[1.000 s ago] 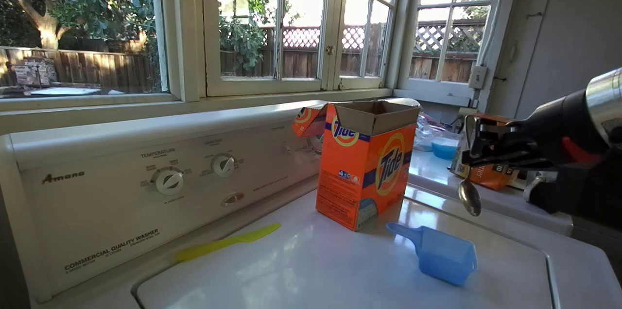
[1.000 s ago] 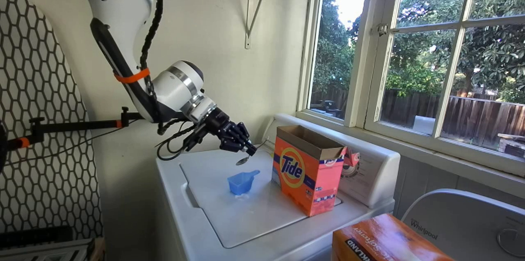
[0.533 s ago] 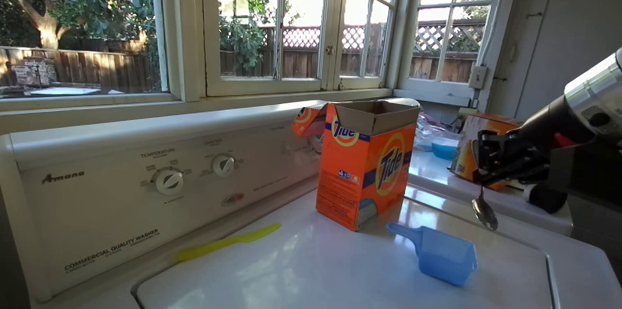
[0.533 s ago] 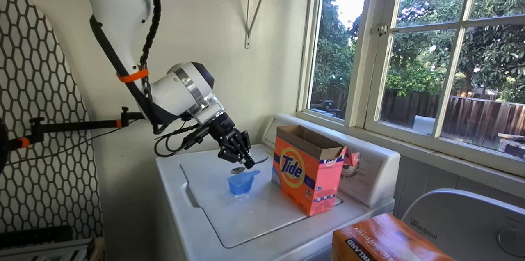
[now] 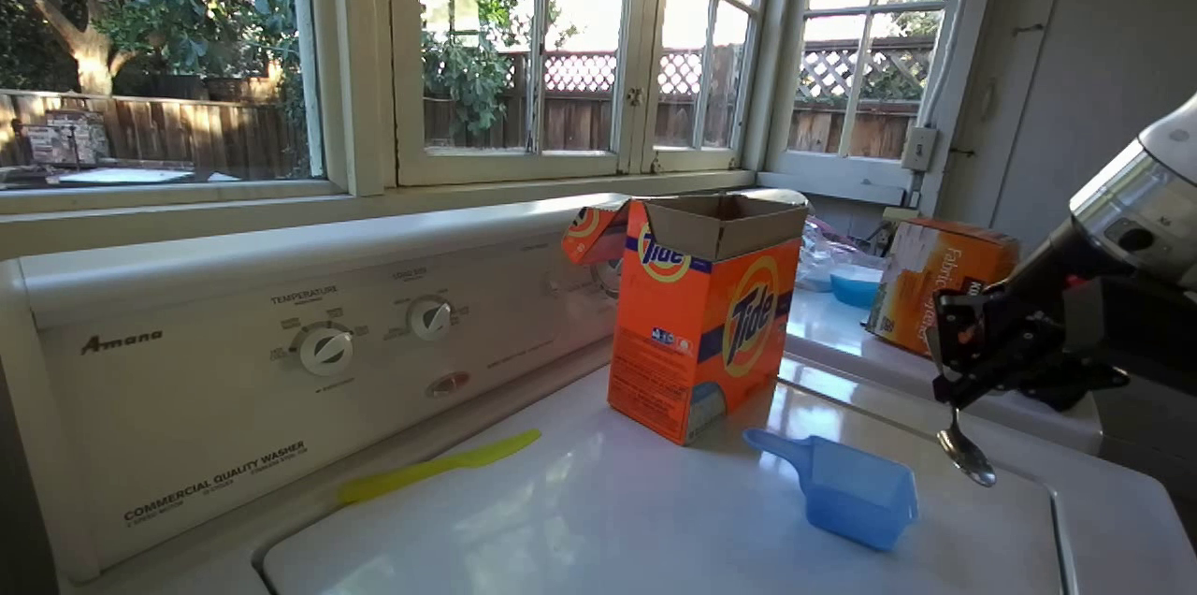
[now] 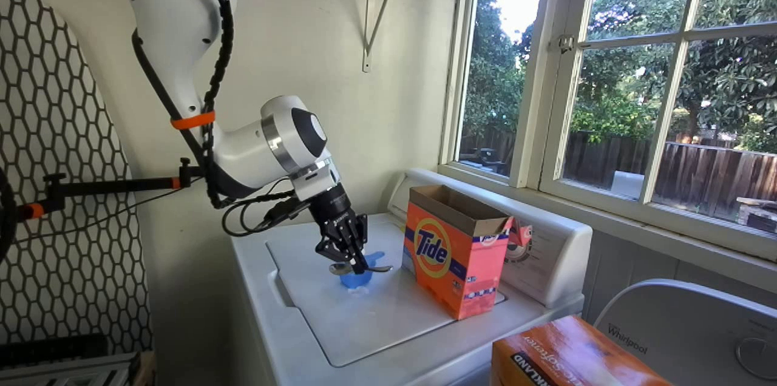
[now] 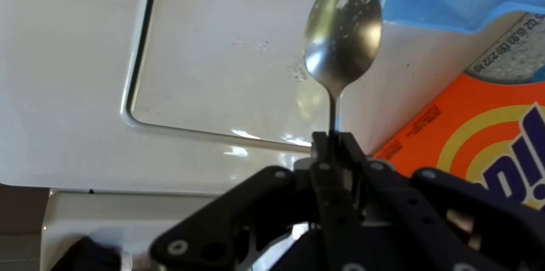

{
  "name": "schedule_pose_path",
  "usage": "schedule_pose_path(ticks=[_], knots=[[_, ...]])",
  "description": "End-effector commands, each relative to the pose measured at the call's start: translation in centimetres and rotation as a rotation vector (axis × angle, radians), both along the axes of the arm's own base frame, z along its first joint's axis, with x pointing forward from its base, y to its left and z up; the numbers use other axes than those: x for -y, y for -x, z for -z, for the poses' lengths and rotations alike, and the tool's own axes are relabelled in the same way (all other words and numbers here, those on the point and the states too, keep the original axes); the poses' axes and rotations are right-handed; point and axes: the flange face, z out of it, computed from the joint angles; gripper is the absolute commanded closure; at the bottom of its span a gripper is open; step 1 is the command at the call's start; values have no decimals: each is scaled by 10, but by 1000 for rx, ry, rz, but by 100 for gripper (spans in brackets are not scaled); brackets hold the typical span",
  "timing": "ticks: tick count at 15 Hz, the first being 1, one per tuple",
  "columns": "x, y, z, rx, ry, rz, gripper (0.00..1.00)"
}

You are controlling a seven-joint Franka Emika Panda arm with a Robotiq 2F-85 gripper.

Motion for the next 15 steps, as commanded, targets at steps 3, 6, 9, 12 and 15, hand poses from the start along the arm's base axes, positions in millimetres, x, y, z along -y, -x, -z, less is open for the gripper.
schedule_pose_path(ticks=[3, 6, 9, 12, 15], knots=[[29, 10, 16, -52, -86, 14, 98], [44, 9, 26, -68, -121, 33, 98], [54, 6, 33, -79, -136, 54, 98], [59, 3, 42, -94, -143, 68, 98], [60, 1, 49, -107, -149, 72, 98]])
